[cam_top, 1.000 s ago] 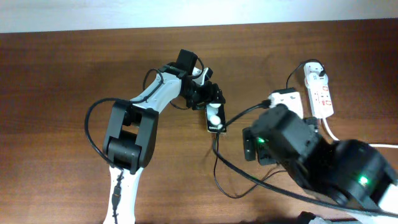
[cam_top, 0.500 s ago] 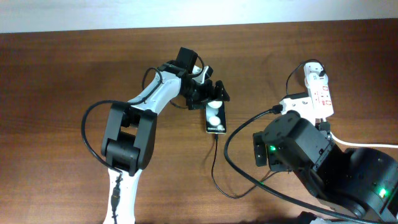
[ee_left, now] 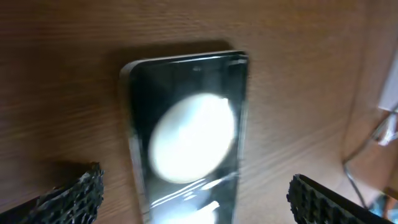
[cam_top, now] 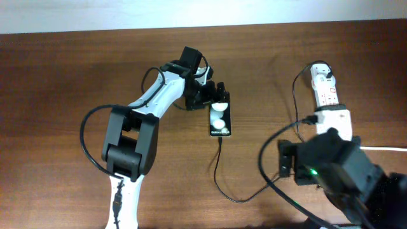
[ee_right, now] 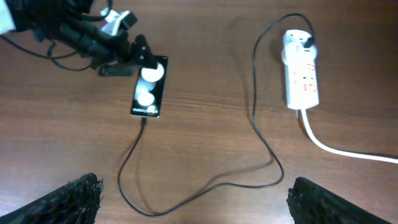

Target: Plug charger to phone and switch on socket

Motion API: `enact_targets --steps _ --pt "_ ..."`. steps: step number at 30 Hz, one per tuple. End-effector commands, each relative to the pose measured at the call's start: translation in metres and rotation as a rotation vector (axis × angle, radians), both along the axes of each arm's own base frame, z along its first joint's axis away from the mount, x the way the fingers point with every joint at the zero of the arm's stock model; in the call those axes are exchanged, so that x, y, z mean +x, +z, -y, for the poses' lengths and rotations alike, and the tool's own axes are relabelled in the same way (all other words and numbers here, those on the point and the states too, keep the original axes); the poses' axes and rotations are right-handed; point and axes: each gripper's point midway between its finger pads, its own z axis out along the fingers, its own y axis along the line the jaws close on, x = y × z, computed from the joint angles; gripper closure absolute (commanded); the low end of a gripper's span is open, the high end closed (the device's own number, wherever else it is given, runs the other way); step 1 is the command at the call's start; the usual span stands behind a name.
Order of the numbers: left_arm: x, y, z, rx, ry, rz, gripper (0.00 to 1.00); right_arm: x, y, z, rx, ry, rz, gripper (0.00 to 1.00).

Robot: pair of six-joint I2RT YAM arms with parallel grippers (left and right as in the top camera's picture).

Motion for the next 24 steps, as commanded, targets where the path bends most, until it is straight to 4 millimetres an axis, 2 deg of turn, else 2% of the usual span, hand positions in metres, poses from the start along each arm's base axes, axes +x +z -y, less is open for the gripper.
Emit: enact_targets --steps 1,4,6,7,8,11,12,13,14,15,16,18,22,24 --pt "0.012 -0.018 -0.069 0.299 0.105 0.039 0.01 -0.003 0.011 0.015 0.013 -0.043 0.054 0.01" --pt "0.02 0.035 -0.086 0.315 0.12 0.144 0.01 -0.002 0.01 0.014 0.008 -0.041 0.048 0.01" --pt "0.016 0.098 -0.112 0.385 0.168 0.255 0.01 0.0 0.008 0.011 -0.003 -0.041 0.039 0.01" --pt "0.012 0.115 -0.122 0.424 0.188 0.287 0.01 0.001 0.007 0.01 -0.006 -0.041 0.036 0.01" --pt "0.005 0.138 -0.136 0.472 0.214 0.324 0.01 0.002 0.006 0.009 -0.011 -0.041 0.031 0.01" --pt "-0.035 0.204 -0.182 0.627 0.286 0.404 0.01 0.007 0.001 0.004 -0.032 -0.041 0.013 0.01" --pt "-0.054 0.225 -0.194 0.653 0.303 0.424 0.01 0.01 -0.002 0.001 -0.047 -0.041 0.0 0.04" --pt "-0.067 0.239 -0.198 0.646 0.31 0.439 0.01 0.012 -0.004 -0.002 -0.057 -0.04 -0.01 0.17" --pt "-0.078 0.251 -0.202 0.638 0.317 0.455 0.01 0.014 -0.006 -0.003 -0.066 -0.04 -0.018 0.32" --pt "-0.089 0.262 -0.207 0.635 0.326 0.473 0.01 0.015 -0.007 -0.005 -0.072 -0.04 -0.023 0.57" --pt "-0.099 0.272 -0.212 0.638 0.336 0.489 0.01 0.016 -0.008 -0.005 -0.074 -0.04 -0.025 0.74" --pt "-0.12 0.277 -0.226 0.692 0.339 0.472 0.01 0.015 -0.007 -0.005 -0.069 -0.041 -0.022 0.96" --pt "-0.167 0.263 -0.249 0.82 0.262 0.305 0.01 0.01 -0.001 0.001 -0.002 -0.091 0.002 0.96" --pt "-0.174 0.261 -0.251 0.834 0.247 0.277 0.01 0.01 0.0 0.003 0.037 -0.132 0.006 0.96"
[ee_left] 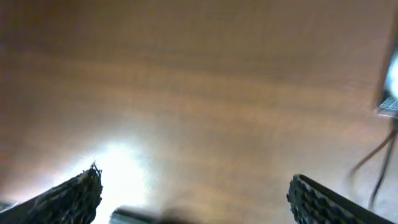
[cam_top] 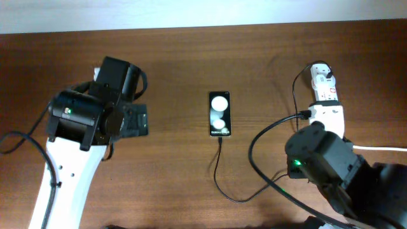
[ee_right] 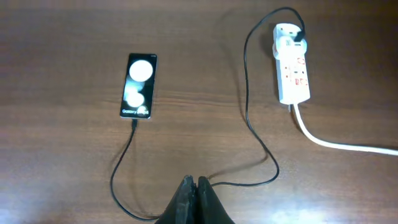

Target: Plug charger to phone and switch on socket

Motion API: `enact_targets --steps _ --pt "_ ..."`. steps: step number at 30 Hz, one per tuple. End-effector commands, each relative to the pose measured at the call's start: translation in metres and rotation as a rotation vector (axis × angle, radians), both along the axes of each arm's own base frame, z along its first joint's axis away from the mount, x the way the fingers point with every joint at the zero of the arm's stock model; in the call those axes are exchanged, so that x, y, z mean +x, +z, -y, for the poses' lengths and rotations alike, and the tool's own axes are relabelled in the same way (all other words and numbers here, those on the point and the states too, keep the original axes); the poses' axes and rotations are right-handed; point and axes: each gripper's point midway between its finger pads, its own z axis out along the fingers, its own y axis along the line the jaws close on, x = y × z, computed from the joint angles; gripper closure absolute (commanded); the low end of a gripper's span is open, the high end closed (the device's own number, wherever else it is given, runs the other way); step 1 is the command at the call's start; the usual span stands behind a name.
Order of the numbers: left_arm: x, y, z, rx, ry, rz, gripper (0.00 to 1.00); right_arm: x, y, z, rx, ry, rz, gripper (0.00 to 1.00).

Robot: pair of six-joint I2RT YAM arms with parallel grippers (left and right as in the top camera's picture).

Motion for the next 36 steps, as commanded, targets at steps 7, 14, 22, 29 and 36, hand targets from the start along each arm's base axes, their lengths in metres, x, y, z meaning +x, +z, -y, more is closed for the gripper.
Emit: enact_targets --steps 7,14,22,29,36 --pt "-0.013 0.012 -0.01 0.024 -0.001 0.034 0.01 -0.001 0.006 0.007 0.098 -0.121 0.027 0.96" --pt "-0.054 0.054 -0.023 -0.041 0.003 0.233 0.01 0.001 0.009 0.008 0.221 -0.258 0.048 0.96" --pt "-0.139 0.094 -0.054 -0.127 0.034 0.518 0.01 0.007 0.007 0.008 0.237 -0.325 0.057 0.96" --pt "-0.218 0.108 -0.083 -0.138 0.205 0.783 0.01 0.009 0.007 0.008 0.227 -0.329 0.059 0.96" --pt "-0.251 0.108 -0.087 -0.161 0.208 0.898 0.01 0.013 0.01 0.006 0.236 -0.334 0.081 0.89"
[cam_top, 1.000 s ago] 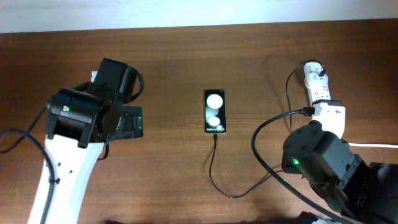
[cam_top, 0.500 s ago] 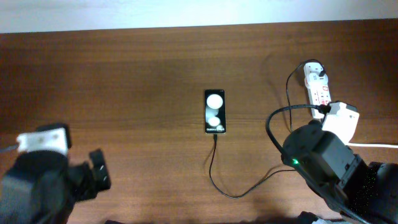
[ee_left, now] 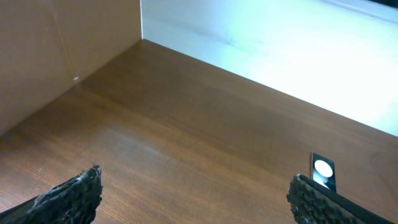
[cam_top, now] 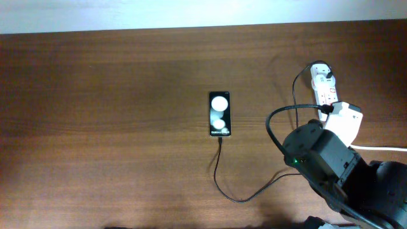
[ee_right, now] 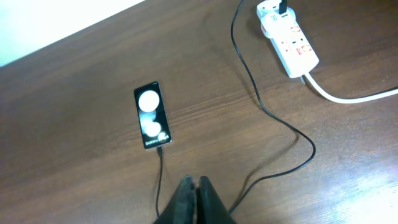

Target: Plug charger to phone and switch on socket

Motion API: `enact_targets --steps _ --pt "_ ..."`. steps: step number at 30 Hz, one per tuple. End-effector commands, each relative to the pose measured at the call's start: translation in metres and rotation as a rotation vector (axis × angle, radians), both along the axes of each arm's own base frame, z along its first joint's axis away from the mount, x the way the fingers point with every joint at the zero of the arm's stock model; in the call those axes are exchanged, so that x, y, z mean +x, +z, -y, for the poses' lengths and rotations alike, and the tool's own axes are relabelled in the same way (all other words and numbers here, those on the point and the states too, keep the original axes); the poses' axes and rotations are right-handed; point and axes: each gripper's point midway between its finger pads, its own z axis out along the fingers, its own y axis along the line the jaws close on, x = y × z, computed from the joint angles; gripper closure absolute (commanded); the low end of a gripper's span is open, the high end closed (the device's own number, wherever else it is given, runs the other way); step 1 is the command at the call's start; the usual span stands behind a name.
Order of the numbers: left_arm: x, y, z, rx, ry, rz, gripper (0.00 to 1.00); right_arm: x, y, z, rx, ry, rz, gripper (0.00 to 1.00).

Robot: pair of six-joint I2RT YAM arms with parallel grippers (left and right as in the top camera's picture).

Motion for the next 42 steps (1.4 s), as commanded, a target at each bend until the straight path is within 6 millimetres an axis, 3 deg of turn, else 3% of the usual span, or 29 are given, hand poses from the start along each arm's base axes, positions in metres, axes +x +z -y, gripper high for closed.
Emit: enact_targets --steps 1,6,15,23,31,33,35,38,40,42 --pt "-0.003 0.001 -0.002 0.014 0.017 0.004 0.01 0.006 0.007 0.002 0.001 -0.03 0.039 0.89" --pt "-0.017 0.0 -0.003 0.012 0.112 0.031 0.01 0.014 -0.002 -0.01 -0.015 -0.019 0.003 0.93" --pt "-0.093 -0.017 -0.002 -0.004 0.122 0.311 0.01 0.02 -0.009 -0.016 -0.044 -0.019 -0.023 0.96" --pt "-0.129 -0.029 -0.006 -0.021 0.087 0.464 0.01 0.021 -0.009 -0.016 -0.043 -0.022 -0.017 0.96" --pt "-0.129 -0.027 -0.008 -0.025 0.073 0.473 0.01 0.022 -0.008 -0.016 -0.042 -0.023 -0.013 0.96" --pt "-0.132 -0.003 -0.008 -0.034 0.072 0.576 0.01 0.022 -0.008 -0.016 -0.042 -0.023 -0.013 0.96" --pt "-0.129 0.006 -0.008 -0.036 0.072 0.604 0.01 0.022 -0.008 -0.016 -0.042 -0.023 -0.013 0.96" --pt "-0.102 -0.003 -0.007 -0.033 0.072 0.529 0.01 0.021 -0.008 -0.016 -0.043 -0.023 -0.014 0.96" --pt "-0.074 -0.007 -0.005 -0.098 0.082 0.501 0.01 0.021 -0.008 -0.016 -0.046 -0.023 -0.017 0.96" --pt "-0.033 -0.013 -0.003 -0.158 0.094 0.472 0.01 0.019 -0.01 -0.013 -0.058 -0.023 -0.027 0.96"
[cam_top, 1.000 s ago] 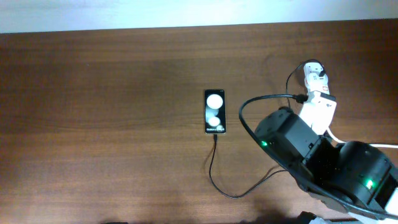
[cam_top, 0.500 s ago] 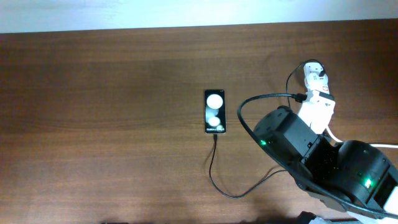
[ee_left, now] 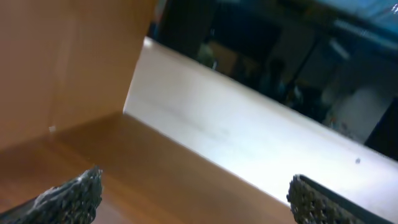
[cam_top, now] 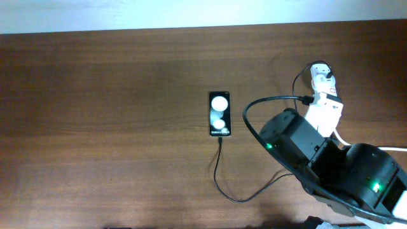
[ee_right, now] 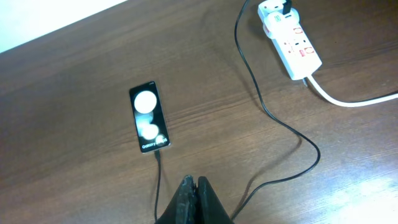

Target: Plug charger to phone and switch on socket

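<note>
A black phone [cam_top: 219, 114] lies flat mid-table, screen up with two white glare spots, also in the right wrist view [ee_right: 149, 125]. A thin black cable [cam_top: 219, 172] runs from its lower end in a loop to the plug in the white socket strip [cam_top: 323, 89], which shows at the top right of the right wrist view [ee_right: 292, 37]. My right gripper [ee_right: 194, 186] hangs shut and empty high above the table, below the phone. My left gripper [ee_left: 194, 193] is open, raised off the table, pointing at the far wall; it is out of the overhead view.
The wooden table [cam_top: 114, 127] spreads left of the phone. A thick white cord [ee_right: 348, 99] leaves the socket strip toward the right edge. My right arm's black body [cam_top: 324, 165] covers the table's lower right in the overhead view.
The left wrist camera has tilted up, from seeing the table and phone to seeing the wall and a dark room. My right arm has shifted slightly left; its gripper stays shut.
My left gripper stood open around the phone's top while the right was open. Then the left arm was back at the left and the right gripper shut. Later the left arm had left the overhead view, and now points upward. Phone, cable and strip lay unchanged.
</note>
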Motion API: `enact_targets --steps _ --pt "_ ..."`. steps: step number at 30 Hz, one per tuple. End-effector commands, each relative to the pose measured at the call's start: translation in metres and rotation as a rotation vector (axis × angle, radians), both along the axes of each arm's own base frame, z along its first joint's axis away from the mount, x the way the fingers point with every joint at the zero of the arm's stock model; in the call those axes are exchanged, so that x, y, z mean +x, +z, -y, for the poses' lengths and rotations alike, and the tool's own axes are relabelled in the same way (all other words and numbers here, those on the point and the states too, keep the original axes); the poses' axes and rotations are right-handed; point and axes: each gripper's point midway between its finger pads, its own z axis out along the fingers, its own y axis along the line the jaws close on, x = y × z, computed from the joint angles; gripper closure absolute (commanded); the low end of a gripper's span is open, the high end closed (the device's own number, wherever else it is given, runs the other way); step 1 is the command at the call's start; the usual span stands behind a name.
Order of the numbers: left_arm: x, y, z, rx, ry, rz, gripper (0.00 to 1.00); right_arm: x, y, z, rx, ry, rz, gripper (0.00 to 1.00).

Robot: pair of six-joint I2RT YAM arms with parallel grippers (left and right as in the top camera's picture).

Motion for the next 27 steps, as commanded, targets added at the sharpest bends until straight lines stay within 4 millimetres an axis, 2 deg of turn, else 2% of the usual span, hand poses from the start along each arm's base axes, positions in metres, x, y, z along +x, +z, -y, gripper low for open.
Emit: enact_targets --steps 1,4,6,7,8,10,12,13,14,18,22,25,27 --pt "0.051 -0.015 0.001 -0.078 0.0 -0.053 0.01 -0.001 0.001 0.005 -0.015 -0.013 -0.001 0.96" --pt "0.107 -0.034 0.004 -0.075 -0.001 -0.105 0.01 -0.005 -0.001 0.01 -0.039 -0.014 -0.019 0.96" --pt "0.135 -0.046 0.005 -0.075 -0.001 -0.116 0.01 -0.005 -0.001 0.01 -0.041 -0.015 -0.02 0.96" --pt "0.158 -0.056 0.012 -0.074 -0.036 -0.125 0.01 -0.005 -0.001 0.01 -0.041 -0.015 -0.02 0.96" --pt "0.168 -0.063 0.019 -0.073 -0.076 -0.134 0.01 -0.005 -0.001 0.01 -0.041 -0.014 -0.021 0.96" --pt "0.189 -0.073 0.021 -0.073 -0.08 -0.127 0.01 -0.005 -0.001 0.01 -0.042 -0.015 -0.021 0.96" --pt "0.218 -0.092 0.023 -0.072 -0.088 -0.116 0.01 -0.005 -0.001 0.01 -0.041 -0.014 -0.021 0.96" --pt "0.226 -0.1 0.024 -0.072 -0.088 -0.117 0.01 -0.005 -0.001 0.01 -0.042 -0.014 -0.021 0.96" --pt "0.24 -0.114 0.025 -0.072 -0.093 -0.121 0.01 -0.005 -0.002 0.01 -0.042 -0.014 -0.022 0.96" --pt "0.271 -0.151 0.037 -0.07 -0.158 -0.11 0.01 -0.009 -0.004 0.014 -0.06 -0.014 -0.038 0.96" --pt "0.292 -0.189 0.042 -0.068 -0.182 -0.09 0.01 -0.009 -0.004 0.014 -0.061 -0.014 -0.039 0.96" --pt "0.3 -0.214 0.046 -0.062 -0.201 -0.091 0.01 -0.009 -0.004 0.015 -0.064 -0.014 -0.041 0.96" --pt "0.301 -0.217 0.057 0.011 -0.265 -0.118 0.01 -0.01 -0.004 0.015 -0.066 -0.014 -0.044 0.96"
